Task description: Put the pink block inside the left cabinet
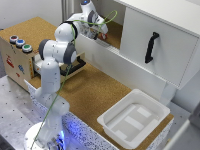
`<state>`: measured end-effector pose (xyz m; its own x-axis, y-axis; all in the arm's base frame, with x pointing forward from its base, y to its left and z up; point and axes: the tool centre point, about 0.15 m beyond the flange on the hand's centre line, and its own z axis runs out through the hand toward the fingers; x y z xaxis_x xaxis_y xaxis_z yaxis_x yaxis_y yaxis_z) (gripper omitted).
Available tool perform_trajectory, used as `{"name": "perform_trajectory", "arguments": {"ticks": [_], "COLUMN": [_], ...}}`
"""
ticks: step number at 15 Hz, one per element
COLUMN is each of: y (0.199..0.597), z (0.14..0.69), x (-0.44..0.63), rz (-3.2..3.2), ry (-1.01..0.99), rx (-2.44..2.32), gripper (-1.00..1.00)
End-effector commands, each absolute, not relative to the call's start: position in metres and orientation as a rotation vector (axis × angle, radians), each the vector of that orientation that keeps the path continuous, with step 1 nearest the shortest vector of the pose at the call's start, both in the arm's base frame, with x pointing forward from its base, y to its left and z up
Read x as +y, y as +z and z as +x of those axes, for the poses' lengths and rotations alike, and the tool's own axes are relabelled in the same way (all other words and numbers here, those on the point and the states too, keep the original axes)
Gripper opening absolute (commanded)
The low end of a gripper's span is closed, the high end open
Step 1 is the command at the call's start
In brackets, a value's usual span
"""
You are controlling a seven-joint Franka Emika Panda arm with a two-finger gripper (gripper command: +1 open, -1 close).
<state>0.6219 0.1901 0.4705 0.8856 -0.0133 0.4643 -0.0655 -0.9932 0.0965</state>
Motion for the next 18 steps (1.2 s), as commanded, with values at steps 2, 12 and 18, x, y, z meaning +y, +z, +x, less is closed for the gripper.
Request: {"name": "perform_trajectory", "arguments": {"ticks": [2, 12, 18], "y": [0.491, 0.469, 0.469], "z": [0.515, 0.421, 0.421], "x": [0.188, 0.214, 0.214], "rz": [2.911, 3.122, 3.122], "ry": [0.952, 0.578, 0.578], "rx": [-0.097, -0.016, -0.016], "gripper": [1.00, 1.00, 1.00]}}
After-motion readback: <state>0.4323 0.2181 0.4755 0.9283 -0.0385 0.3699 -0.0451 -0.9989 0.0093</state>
